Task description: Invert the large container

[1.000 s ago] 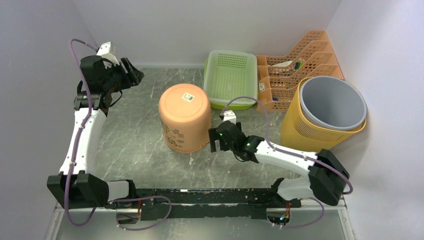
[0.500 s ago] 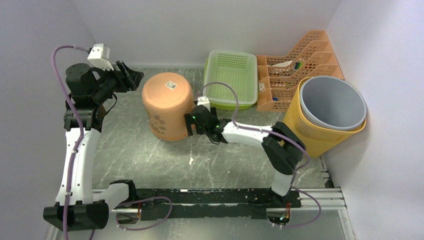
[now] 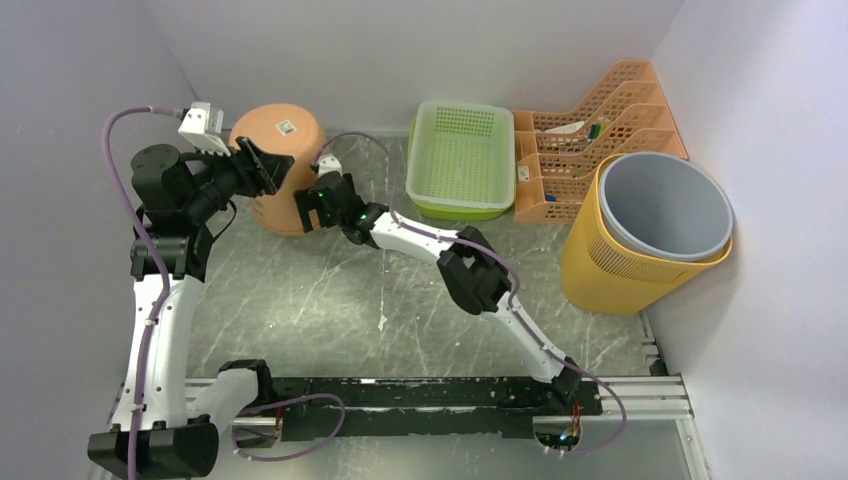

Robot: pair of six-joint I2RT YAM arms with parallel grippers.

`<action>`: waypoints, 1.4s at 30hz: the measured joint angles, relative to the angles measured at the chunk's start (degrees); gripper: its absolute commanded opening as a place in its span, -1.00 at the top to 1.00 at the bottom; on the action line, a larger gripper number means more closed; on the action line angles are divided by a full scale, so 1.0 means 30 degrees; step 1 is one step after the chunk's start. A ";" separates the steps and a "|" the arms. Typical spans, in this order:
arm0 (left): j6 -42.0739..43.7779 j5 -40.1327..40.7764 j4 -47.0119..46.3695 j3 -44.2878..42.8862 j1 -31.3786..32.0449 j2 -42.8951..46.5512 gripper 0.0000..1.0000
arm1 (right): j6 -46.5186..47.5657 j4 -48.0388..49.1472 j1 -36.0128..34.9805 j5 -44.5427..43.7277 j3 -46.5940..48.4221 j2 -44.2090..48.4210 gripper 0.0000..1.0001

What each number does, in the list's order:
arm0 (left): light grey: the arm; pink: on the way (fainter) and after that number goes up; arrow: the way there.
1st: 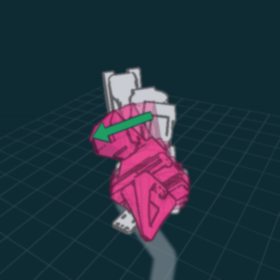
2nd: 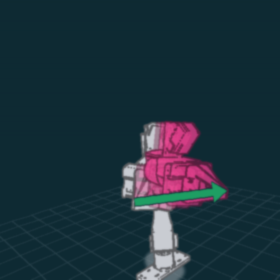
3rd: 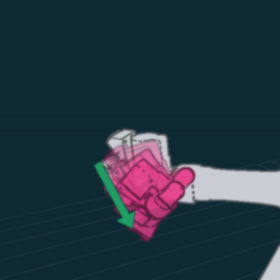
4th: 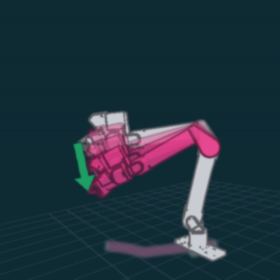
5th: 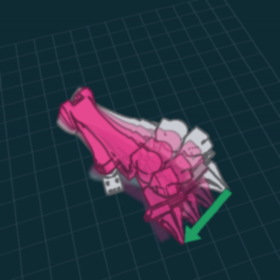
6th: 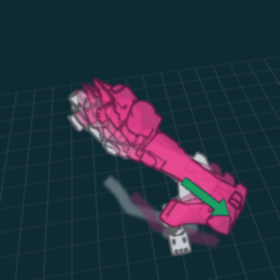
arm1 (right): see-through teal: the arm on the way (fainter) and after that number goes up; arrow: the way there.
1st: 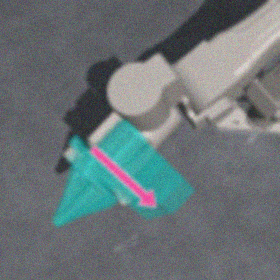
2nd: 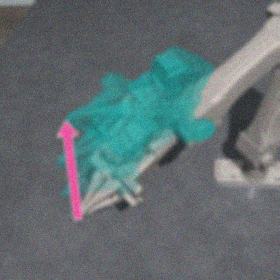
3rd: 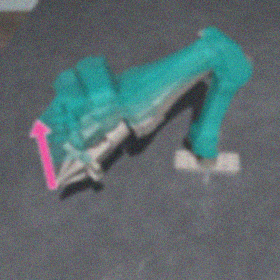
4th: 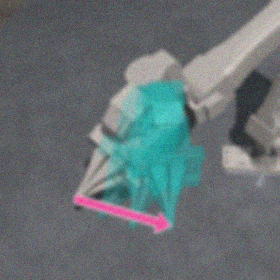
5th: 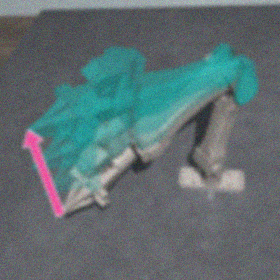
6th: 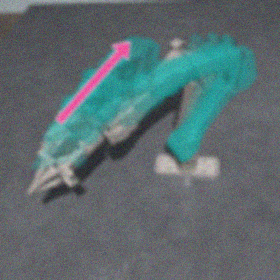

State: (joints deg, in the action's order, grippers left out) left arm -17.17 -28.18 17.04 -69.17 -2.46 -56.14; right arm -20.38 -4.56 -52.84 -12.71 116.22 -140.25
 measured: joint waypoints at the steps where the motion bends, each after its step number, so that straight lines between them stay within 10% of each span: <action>1: 0.0000 -0.0015 0.0000 0.0131 0.0000 0.0000 -0.49 | 0.0189 0.0168 -0.0007 0.0262 0.0889 -0.0605 -1.00; 10: 0.0233 0.0044 0.0087 0.0940 0.0007 0.0240 -0.48 | 0.1523 0.3577 0.0000 0.2397 0.1596 -0.2018 -1.00; 25: -0.0138 -0.2382 -0.1333 0.3410 0.1494 -0.0590 -0.37 | 0.0852 0.6033 0.0925 -0.1851 -1.4171 1.0528 -1.00; 33: -0.0044 0.1078 -0.1676 0.5829 0.6827 -0.2900 -0.38 | -0.0007 0.5880 0.4160 -0.2973 -1.6808 1.4630 -1.00; 42: -0.1180 0.6834 -0.5289 0.7723 0.7249 -0.7278 -0.36 | -0.0102 0.4299 0.6098 -0.3126 -1.9132 1.6531 -1.00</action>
State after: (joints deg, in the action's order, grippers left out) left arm -20.71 -7.68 1.17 -46.00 19.29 -77.97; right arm -20.69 8.34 -34.54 -22.09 58.83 -90.65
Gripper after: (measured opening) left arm 0.686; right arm 0.999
